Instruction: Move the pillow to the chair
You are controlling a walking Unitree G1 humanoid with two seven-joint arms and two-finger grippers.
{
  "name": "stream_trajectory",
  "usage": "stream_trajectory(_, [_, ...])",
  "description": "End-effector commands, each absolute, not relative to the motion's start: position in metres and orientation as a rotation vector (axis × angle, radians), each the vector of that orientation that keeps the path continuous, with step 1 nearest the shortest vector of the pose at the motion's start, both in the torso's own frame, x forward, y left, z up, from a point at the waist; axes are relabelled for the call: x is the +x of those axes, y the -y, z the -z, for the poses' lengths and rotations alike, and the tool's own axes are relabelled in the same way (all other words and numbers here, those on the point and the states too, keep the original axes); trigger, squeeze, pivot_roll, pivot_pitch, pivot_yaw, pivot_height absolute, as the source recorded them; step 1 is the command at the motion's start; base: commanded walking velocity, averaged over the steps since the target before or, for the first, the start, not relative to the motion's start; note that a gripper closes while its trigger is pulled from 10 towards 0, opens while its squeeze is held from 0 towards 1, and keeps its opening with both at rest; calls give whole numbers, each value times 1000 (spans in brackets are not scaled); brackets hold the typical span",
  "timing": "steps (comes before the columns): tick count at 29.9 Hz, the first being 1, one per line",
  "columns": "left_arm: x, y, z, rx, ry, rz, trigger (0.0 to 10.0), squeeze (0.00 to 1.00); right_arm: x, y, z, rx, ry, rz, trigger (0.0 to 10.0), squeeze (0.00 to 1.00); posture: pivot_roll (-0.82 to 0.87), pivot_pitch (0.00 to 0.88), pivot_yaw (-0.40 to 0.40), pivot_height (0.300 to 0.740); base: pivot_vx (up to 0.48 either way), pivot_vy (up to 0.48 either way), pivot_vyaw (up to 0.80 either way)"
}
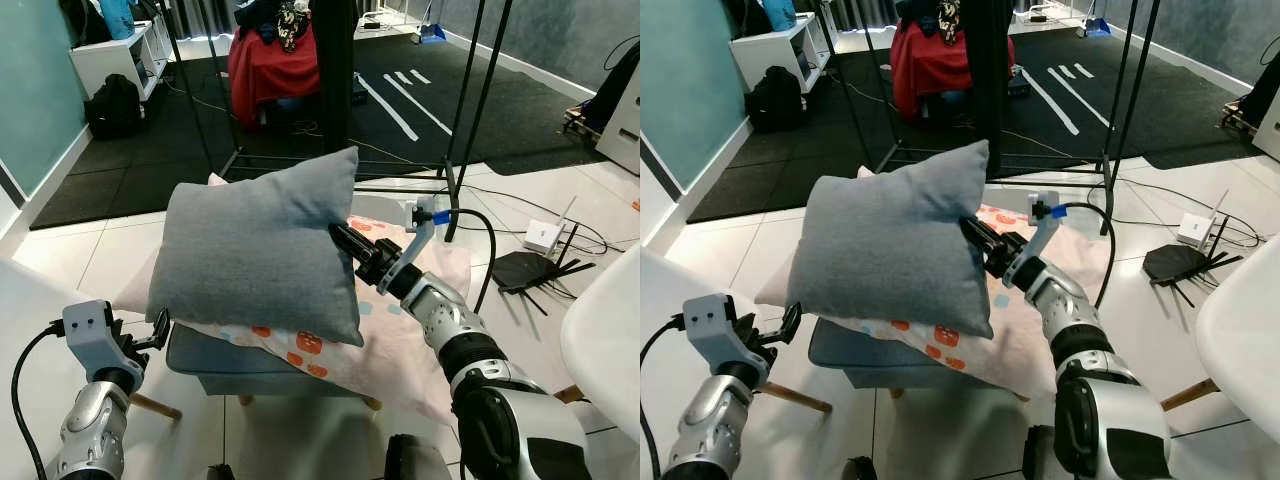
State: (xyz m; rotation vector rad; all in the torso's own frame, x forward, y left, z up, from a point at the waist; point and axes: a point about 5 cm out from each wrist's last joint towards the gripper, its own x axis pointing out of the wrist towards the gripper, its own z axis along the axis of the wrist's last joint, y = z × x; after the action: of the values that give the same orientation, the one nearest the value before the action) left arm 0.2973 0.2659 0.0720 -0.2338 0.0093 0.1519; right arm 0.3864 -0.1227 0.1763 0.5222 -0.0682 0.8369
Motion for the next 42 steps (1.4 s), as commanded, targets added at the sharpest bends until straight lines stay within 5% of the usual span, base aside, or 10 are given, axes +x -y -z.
stream_trajectory(1, [296,-266,-68,-253,-18,-175,10000,0,388,121,-186,548,113,-849,0,0,12,88,18,511,0,0,0])
stream_trajectory(42, [294,-266,-48,-255,-140,-224,10000,0,383,125,-175,608,108,-850,0,0,1,64,19,618,0,0,0])
